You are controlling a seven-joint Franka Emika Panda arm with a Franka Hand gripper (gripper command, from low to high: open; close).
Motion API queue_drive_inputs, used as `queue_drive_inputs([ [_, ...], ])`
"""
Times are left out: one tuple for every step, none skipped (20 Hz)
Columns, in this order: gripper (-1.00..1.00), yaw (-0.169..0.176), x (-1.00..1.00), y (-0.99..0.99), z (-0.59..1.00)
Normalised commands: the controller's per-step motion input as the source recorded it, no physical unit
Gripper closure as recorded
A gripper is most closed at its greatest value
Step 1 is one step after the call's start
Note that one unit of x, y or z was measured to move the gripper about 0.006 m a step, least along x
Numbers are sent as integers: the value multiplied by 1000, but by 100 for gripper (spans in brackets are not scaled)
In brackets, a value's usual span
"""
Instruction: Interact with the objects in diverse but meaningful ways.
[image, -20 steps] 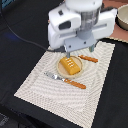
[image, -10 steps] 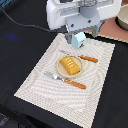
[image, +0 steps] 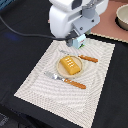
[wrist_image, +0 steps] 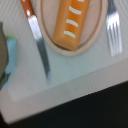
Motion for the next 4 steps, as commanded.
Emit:
queue_drive_inputs([
  [-100, 126, -134, 0, -86],
  [-100, 148, -163, 94, -71],
  [-100, 170, -223, 326, -37],
  [-100, 201, -371, 426, 0],
])
